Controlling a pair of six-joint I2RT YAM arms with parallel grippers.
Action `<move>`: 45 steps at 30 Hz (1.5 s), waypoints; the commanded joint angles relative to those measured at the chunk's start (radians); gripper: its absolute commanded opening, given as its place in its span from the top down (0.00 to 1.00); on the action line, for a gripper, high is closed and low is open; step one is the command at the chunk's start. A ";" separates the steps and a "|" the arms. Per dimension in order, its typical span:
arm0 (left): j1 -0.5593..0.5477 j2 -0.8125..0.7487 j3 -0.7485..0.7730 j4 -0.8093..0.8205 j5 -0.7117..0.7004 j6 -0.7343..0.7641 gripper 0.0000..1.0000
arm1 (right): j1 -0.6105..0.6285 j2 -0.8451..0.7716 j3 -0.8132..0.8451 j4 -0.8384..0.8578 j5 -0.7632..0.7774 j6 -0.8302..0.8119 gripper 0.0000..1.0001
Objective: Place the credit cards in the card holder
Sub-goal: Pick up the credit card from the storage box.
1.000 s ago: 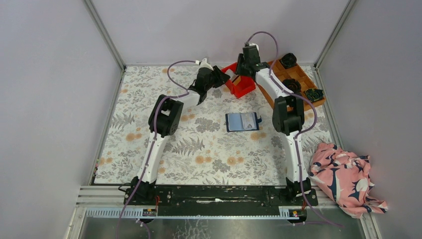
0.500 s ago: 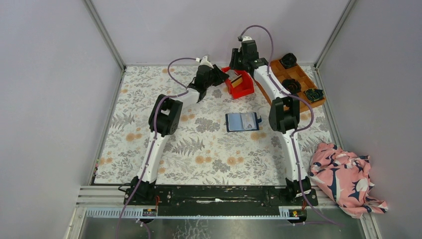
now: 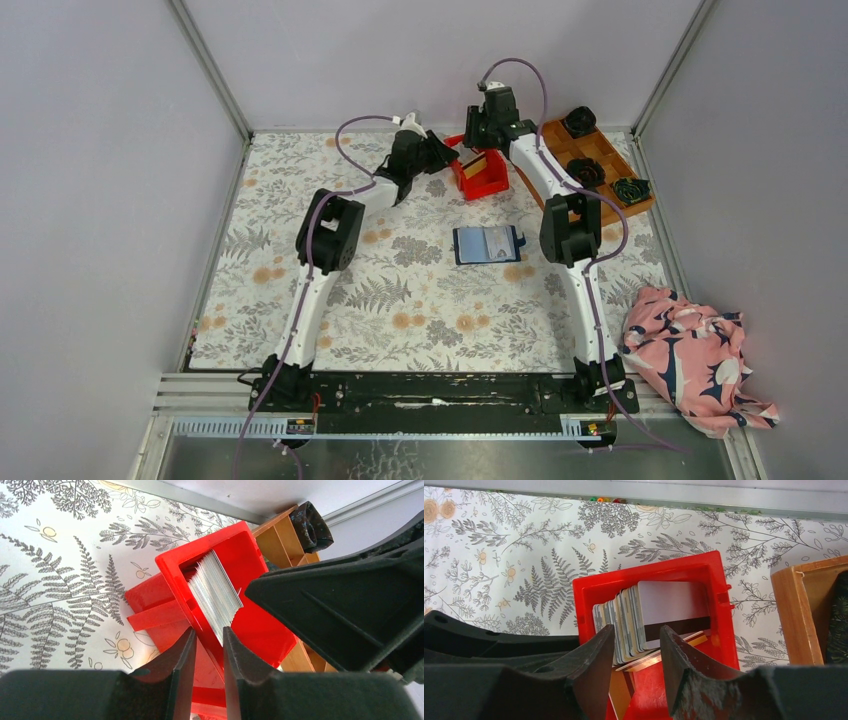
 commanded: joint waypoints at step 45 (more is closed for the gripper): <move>-0.041 -0.140 -0.159 0.020 0.024 -0.064 0.55 | -0.013 -0.089 -0.137 0.016 -0.195 0.060 0.74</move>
